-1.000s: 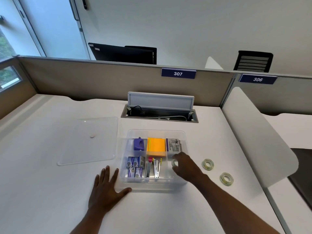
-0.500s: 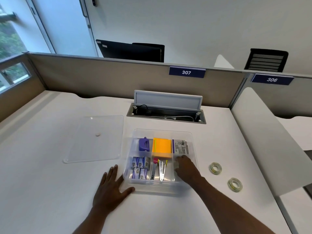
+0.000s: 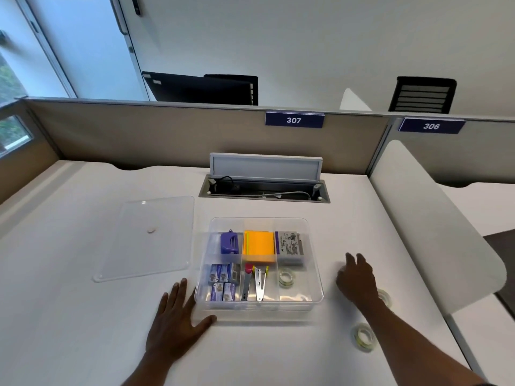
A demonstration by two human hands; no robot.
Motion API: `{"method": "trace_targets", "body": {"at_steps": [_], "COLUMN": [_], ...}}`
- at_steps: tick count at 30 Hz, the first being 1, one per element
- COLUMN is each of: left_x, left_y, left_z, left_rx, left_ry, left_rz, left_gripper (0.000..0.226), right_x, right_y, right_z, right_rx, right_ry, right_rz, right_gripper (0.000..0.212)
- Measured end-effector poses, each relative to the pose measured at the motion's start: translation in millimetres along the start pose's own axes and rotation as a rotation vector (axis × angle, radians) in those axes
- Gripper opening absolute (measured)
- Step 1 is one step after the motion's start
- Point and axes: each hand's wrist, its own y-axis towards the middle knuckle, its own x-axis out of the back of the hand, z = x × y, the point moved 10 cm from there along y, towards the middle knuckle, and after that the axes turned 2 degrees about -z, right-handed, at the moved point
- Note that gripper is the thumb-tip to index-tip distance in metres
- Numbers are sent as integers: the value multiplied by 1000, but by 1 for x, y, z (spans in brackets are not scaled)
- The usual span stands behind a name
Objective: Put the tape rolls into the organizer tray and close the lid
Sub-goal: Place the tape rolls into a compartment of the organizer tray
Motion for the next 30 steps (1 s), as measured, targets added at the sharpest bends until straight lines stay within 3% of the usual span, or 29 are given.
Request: {"method": "trace_targets", "body": {"at_steps": [4, 7, 11, 14, 17, 22, 27, 30], "left_x": [0, -1, 1, 1, 2, 3, 5, 6], "left_y": [0, 0, 1, 0, 0, -1, -1, -1], "left_z": [0, 0, 0, -1, -1, -1, -3, -3], "left_rx": [-1, -3, -4, -11, -12, -10, -9, -9], "left_ry": [2, 5, 0, 0, 2, -2, 4, 9], "left_rz": [-3, -1, -20, -23, -26, -27, -30, -29], "left_gripper": [97, 97, 97, 97, 96, 96, 96, 96], "right_x": [-19, -7, 29, 63, 71, 19, -12, 4], "right_y": [-5, -5, 8, 11, 4, -35, -54, -45], "right_z": [2, 11, 35, 72, 120, 165, 151, 150], "right_rx": [114, 108, 79, 172, 346, 525, 491, 462], "right_ry": [-100, 24, 260, 434, 495, 287, 150, 241], "right_rz": [70, 10, -67, -158, -36, 331, 418, 318], "right_gripper": [31, 23, 29, 28, 28, 24, 26, 30]}}
